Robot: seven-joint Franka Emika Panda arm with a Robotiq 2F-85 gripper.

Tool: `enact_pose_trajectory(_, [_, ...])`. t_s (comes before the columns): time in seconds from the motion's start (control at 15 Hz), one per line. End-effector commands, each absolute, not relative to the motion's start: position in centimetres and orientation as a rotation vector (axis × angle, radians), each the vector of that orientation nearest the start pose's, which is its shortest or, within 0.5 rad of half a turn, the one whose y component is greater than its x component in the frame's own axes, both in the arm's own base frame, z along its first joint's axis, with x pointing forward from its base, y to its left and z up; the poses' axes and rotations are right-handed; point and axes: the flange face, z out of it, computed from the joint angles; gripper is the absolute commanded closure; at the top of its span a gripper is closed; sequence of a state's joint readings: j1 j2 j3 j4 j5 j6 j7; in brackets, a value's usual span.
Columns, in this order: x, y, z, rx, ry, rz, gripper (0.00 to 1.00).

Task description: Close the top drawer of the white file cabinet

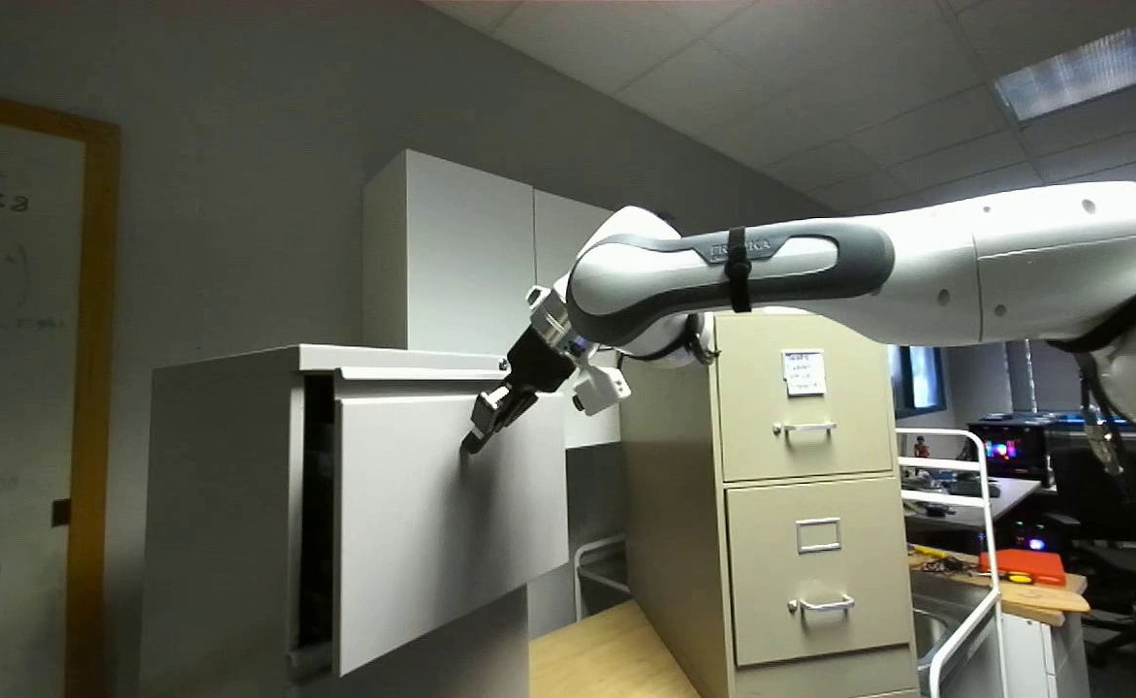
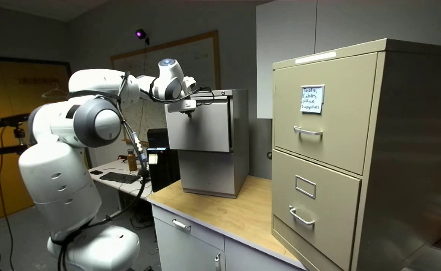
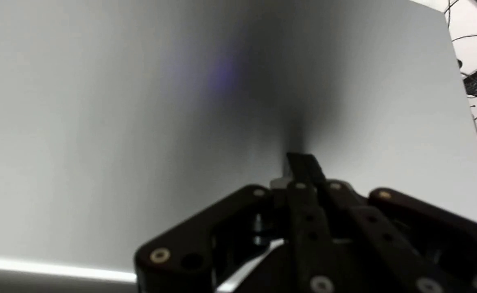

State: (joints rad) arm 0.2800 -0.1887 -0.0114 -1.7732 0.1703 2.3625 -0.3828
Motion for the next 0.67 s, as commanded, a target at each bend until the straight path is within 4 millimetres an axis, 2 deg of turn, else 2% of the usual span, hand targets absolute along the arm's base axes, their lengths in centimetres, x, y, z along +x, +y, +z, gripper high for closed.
enact_pose_trajectory(0.0, [56.5,15.5,73.7,-2.707,-0.776,-1.155,0.99])
enact_pose_trajectory(0.33, [60.6,15.8,73.3,-2.717,-0.770,-1.126,0.99])
enact_pose_trajectory(0.6, [63.0,16.0,72.9,-2.726,-0.765,-1.117,0.99])
